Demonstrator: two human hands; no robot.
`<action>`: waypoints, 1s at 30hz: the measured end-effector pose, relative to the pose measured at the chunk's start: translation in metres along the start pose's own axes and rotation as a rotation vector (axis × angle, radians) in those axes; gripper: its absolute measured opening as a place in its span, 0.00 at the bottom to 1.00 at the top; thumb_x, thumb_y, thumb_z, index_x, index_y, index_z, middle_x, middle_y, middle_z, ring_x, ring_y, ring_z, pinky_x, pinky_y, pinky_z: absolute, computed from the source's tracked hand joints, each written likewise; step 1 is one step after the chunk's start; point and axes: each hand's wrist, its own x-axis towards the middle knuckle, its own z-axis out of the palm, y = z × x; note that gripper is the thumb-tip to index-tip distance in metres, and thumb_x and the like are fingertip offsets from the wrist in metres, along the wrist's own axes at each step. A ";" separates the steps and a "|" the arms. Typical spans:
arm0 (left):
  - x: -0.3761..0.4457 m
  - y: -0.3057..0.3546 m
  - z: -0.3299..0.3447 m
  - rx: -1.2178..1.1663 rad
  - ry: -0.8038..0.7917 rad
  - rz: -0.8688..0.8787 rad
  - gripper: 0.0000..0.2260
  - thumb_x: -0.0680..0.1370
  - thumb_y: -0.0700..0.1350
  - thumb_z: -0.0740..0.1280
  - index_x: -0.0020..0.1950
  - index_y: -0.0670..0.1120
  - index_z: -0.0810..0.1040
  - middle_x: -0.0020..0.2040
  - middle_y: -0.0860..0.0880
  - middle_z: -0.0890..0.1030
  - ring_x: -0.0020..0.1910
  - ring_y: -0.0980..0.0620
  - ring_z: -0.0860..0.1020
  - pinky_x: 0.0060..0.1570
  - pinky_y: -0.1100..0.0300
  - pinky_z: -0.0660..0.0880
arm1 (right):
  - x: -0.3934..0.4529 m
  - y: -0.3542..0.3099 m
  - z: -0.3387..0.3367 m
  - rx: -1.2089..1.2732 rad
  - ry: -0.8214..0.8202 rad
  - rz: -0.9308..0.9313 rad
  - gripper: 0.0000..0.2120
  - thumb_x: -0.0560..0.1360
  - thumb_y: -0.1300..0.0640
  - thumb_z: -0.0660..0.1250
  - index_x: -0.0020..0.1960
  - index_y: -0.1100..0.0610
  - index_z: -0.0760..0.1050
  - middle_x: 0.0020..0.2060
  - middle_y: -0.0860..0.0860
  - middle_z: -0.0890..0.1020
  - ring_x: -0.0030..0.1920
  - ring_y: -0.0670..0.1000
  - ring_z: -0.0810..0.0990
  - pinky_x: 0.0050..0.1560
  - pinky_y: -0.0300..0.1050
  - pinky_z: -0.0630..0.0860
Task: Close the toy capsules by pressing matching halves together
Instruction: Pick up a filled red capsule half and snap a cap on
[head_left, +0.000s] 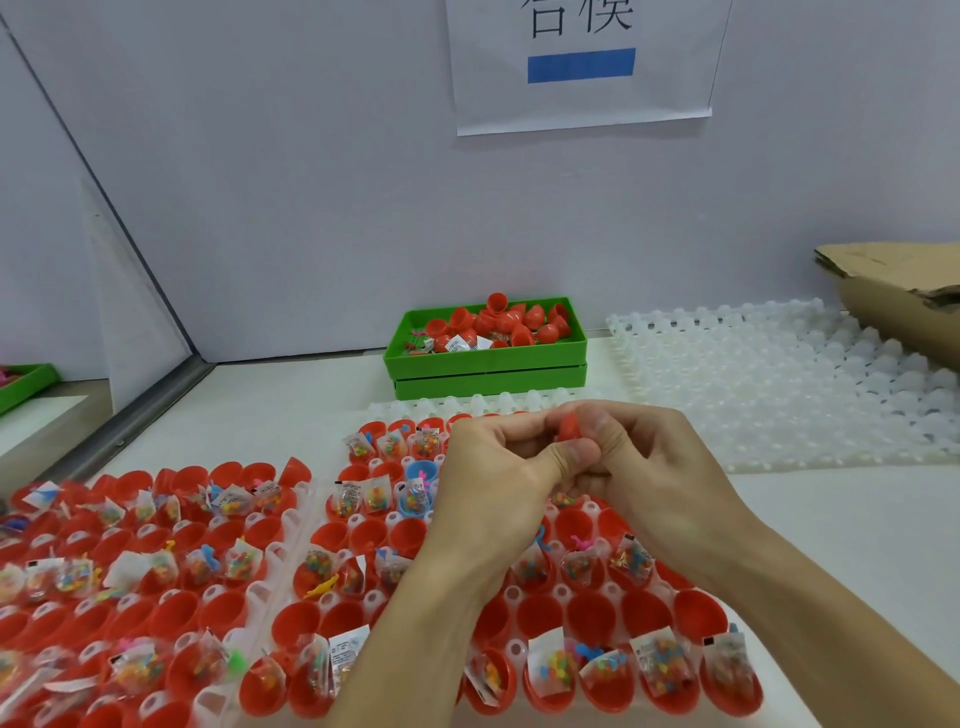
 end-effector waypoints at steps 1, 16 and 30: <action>0.000 0.000 0.001 0.002 0.003 0.005 0.09 0.73 0.34 0.72 0.47 0.47 0.86 0.43 0.44 0.87 0.45 0.46 0.86 0.48 0.51 0.83 | 0.000 0.001 0.000 -0.012 0.003 -0.001 0.17 0.79 0.52 0.59 0.53 0.60 0.83 0.47 0.57 0.86 0.48 0.57 0.85 0.46 0.43 0.81; 0.005 0.006 -0.015 -0.243 -0.101 -0.230 0.21 0.73 0.49 0.74 0.60 0.37 0.77 0.54 0.36 0.81 0.50 0.41 0.83 0.51 0.48 0.81 | -0.001 -0.013 -0.019 -0.297 0.106 -0.148 0.23 0.68 0.57 0.74 0.63 0.49 0.76 0.53 0.45 0.84 0.56 0.48 0.82 0.55 0.52 0.81; 0.004 0.002 -0.012 -0.163 -0.093 -0.120 0.17 0.71 0.46 0.72 0.56 0.39 0.80 0.50 0.41 0.85 0.48 0.46 0.85 0.46 0.59 0.81 | -0.004 -0.013 -0.021 -0.234 0.125 -0.101 0.20 0.73 0.53 0.68 0.65 0.48 0.76 0.56 0.45 0.83 0.57 0.49 0.83 0.51 0.44 0.81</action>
